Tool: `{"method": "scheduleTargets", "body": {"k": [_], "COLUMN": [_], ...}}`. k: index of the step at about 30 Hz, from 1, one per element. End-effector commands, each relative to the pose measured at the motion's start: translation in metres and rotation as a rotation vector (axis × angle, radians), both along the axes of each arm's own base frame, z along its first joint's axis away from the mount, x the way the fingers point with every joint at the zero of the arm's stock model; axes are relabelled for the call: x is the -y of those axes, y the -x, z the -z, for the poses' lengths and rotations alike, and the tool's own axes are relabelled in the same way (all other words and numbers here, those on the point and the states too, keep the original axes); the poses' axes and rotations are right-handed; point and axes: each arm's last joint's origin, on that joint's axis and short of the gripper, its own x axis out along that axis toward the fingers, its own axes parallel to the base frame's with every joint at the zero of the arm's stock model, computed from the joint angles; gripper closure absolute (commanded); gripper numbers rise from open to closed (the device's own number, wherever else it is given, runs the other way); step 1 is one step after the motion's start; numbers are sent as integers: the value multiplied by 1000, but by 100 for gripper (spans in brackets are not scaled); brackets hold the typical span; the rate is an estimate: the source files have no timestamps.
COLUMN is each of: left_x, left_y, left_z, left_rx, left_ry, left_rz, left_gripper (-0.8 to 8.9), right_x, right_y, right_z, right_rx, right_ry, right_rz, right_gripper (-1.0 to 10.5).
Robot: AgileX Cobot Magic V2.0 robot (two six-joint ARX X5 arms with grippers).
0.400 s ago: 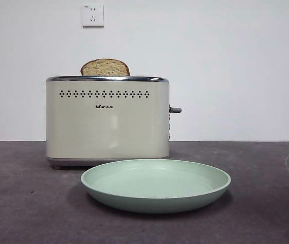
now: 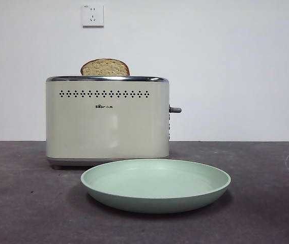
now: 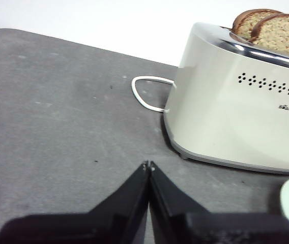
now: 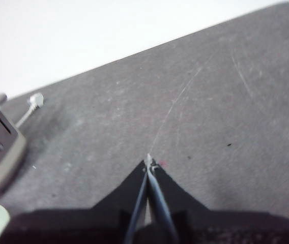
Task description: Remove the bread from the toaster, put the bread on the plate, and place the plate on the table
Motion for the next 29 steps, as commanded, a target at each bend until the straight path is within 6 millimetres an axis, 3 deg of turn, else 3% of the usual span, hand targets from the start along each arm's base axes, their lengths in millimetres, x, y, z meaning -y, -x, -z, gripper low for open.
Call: {"method": "scheduleTargets", "body": {"k": [1,7,16,25,29], "left_x": [1,4,5,7,11], "left_y": [0,7,15,-11,-29], "left_z": [2,-27,-110,-195,-226], "left_rx": [-2,2,32,21,-18], "left_ry": [42,75,-58,-130,-142], "left_rz": [43,169,212,237,363], "left_gripper": [819,819,819,819,820], "right_x": [-2,-6,-8,-12,-13], "right_y": [0,3,-6,-28,-39], "right_z": [2,-27,-114,-204,-235], "right_rx": [-8,-17,-61,-66,-47], "right_ry": [-101,-128,18,108,102], "right_rz": [-53,-166,-314,-489,-564], "right_gripper": [950,958,958,957,946]}}
